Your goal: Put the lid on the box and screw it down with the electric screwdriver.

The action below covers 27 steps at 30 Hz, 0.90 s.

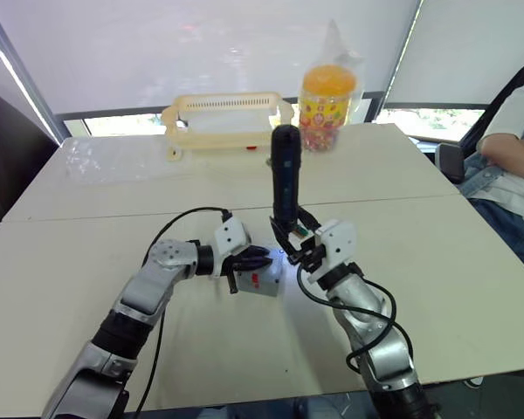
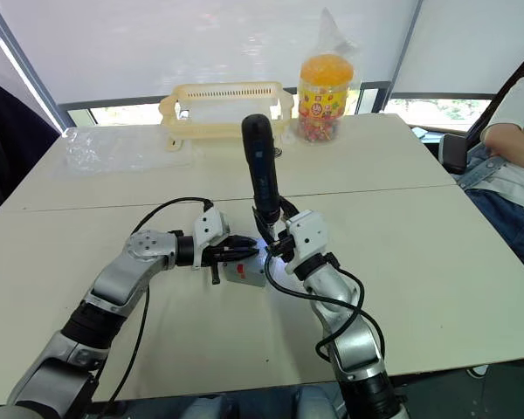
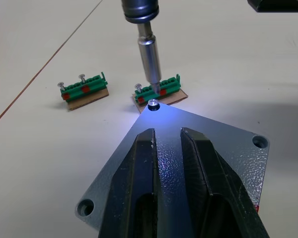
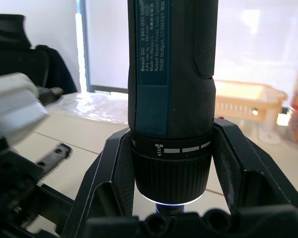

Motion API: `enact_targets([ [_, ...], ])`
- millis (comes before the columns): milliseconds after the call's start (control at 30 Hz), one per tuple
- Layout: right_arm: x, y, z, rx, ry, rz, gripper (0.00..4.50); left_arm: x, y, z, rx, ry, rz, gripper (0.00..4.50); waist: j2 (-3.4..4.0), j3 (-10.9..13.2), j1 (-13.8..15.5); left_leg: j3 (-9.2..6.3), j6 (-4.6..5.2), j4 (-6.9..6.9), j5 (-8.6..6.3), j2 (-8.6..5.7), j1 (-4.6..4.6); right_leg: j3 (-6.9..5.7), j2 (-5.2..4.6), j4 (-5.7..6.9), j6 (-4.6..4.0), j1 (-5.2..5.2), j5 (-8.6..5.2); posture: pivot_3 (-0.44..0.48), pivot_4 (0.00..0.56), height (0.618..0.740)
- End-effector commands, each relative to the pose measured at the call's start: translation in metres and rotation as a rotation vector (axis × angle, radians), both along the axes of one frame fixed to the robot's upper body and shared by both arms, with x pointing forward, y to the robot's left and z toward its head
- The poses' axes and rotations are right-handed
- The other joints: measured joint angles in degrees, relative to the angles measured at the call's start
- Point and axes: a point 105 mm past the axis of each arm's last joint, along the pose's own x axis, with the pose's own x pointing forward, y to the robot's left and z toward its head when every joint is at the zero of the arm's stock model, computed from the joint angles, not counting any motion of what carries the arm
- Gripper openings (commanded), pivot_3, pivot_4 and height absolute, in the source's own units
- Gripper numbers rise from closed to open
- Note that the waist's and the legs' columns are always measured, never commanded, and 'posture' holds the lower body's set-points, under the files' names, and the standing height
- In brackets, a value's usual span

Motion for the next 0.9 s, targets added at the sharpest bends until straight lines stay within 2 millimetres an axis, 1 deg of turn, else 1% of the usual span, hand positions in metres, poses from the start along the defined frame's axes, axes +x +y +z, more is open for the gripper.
enact_targets([
  [33, -0.006, 0.003, 0.023, 0.060, -0.077, 0.017, 1.81, -0.003, 0.004, -0.029, 0.070, 0.086, 0.021, 0.78, 0.04, 0.03, -0.04, 0.00, 0.00, 0.00, 0.00, 0.00, 0.00, 0.00, 0.00, 0.00, 0.00, 0.00, 0.00, 0.000, 0.150, 0.740],
  [133, -0.004, 0.002, 0.024, 0.067, -0.081, 0.010, 1.81, -0.003, 0.005, -0.029, 0.071, 0.086, 0.024, 0.78, 0.05, 0.03, -0.08, 0.01, 0.00, 0.00, 0.00, 0.01, 0.01, 0.00, 0.01, 0.02, 0.01, 0.00, 0.00, 0.000, 0.150, 0.740],
  [200, -0.004, 0.001, 0.030, 0.074, -0.101, 0.002, 1.81, -0.003, 0.006, -0.029, 0.073, 0.086, 0.027, 0.78, 0.05, 0.03, -0.08, 0.01, 0.00, 0.00, 0.00, 0.00, 0.01, 0.00, 0.01, 0.03, 0.01, -0.01, 0.00, 0.000, 0.150, 0.740],
  [233, -0.004, 0.000, 0.034, 0.081, -0.112, 0.000, 1.81, -0.003, 0.006, -0.029, 0.074, 0.086, 0.027, 0.78, 0.05, 0.03, -0.09, 0.01, 0.00, 0.00, 0.00, 0.00, 0.01, 0.00, 0.01, 0.03, 0.01, -0.01, 0.01, 0.000, 0.150, 0.740],
  [333, -0.008, 0.002, 0.059, 0.120, -0.160, 0.011, 1.81, -0.003, 0.009, -0.030, 0.087, 0.084, 0.027, 0.78, 0.06, 0.04, -0.11, 0.02, 0.00, 0.02, 0.00, 0.00, 0.01, 0.01, 0.01, 0.04, 0.01, -0.02, 0.01, 0.000, 0.150, 0.740],
  [367, -0.009, 0.002, 0.064, 0.135, -0.165, 0.017, 1.81, -0.002, 0.010, -0.031, 0.090, 0.084, 0.028, 0.78, 0.06, 0.04, -0.09, 0.02, 0.00, 0.02, 0.01, 0.00, 0.01, 0.01, 0.01, 0.05, 0.01, -0.02, 0.01, 0.000, 0.150, 0.740],
  [433, -0.010, 0.004, 0.067, 0.154, -0.157, 0.026, 1.81, -0.001, 0.010, -0.031, 0.094, 0.083, 0.030, 0.78, 0.06, 0.04, -0.08, 0.00, 0.00, 0.00, 0.01, 0.01, 0.00, 0.00, 0.02, 0.09, 0.04, -0.05, 0.03, 0.000, 0.150, 0.740],
  [500, -0.010, 0.004, 0.065, 0.160, -0.144, 0.031, 1.81, 0.000, 0.011, -0.032, 0.102, 0.080, 0.030, 0.78, 0.06, 0.04, -0.07, 0.00, 0.00, -0.03, 0.01, 0.01, 0.01, -0.01, 0.02, 0.09, 0.16, -0.06, 0.10, 0.000, 0.150, 0.740],
  [733, -0.006, 0.011, 0.047, 0.162, -0.078, 0.050, 1.81, 0.003, 0.014, -0.035, 0.123, 0.067, 0.043, 0.78, 0.06, 0.04, -0.18, 0.06, 0.00, 0.05, 0.02, 0.00, 0.02, 0.01, 0.02, 0.11, 0.13, -0.04, 0.11, 0.000, 0.150, 0.740],
  [900, -0.002, 0.015, 0.038, 0.164, -0.054, 0.054, 1.81, 0.003, 0.016, -0.034, 0.125, 0.069, 0.045, 0.78, 0.06, 0.04, -0.25, 0.06, 0.00, 0.06, 0.02, 0.01, 0.06, 0.01, 0.03, 0.18, 0.11, -0.05, 0.13, 0.000, 0.150, 0.740],
])
